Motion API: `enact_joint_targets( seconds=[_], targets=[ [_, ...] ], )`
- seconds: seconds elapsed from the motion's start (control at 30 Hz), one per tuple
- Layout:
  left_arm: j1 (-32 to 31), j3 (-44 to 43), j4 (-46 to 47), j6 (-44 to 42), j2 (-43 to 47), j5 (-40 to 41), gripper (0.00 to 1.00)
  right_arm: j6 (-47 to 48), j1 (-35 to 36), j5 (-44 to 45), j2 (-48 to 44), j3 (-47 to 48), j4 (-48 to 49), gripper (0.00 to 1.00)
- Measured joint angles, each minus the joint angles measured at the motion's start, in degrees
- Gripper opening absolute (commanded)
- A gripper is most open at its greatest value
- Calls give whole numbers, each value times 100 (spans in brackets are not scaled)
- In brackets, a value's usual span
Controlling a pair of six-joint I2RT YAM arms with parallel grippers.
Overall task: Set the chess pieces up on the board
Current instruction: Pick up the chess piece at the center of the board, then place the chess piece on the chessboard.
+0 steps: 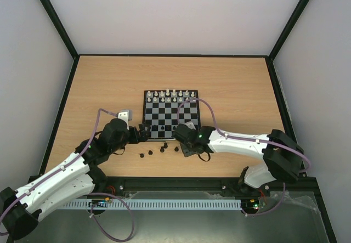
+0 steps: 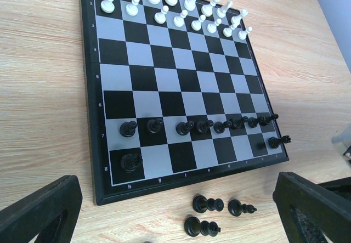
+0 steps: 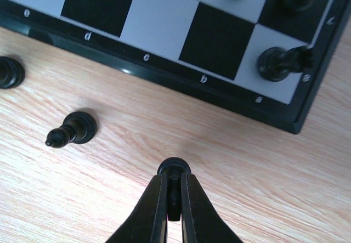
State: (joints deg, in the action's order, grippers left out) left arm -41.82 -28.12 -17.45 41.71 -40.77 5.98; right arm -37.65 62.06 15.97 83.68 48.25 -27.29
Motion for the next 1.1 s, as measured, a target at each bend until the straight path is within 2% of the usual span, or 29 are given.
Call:
enact_joint_targets(
  seconds=[0.43, 1.1],
  targets=[
    [2, 0, 0, -22, -17, 0, 99, 435, -719, 63, -114, 597, -286, 1],
    [72, 0, 4, -42, -26, -55, 99, 988, -1233, -273, 940, 1180, -173, 2]
  ],
)
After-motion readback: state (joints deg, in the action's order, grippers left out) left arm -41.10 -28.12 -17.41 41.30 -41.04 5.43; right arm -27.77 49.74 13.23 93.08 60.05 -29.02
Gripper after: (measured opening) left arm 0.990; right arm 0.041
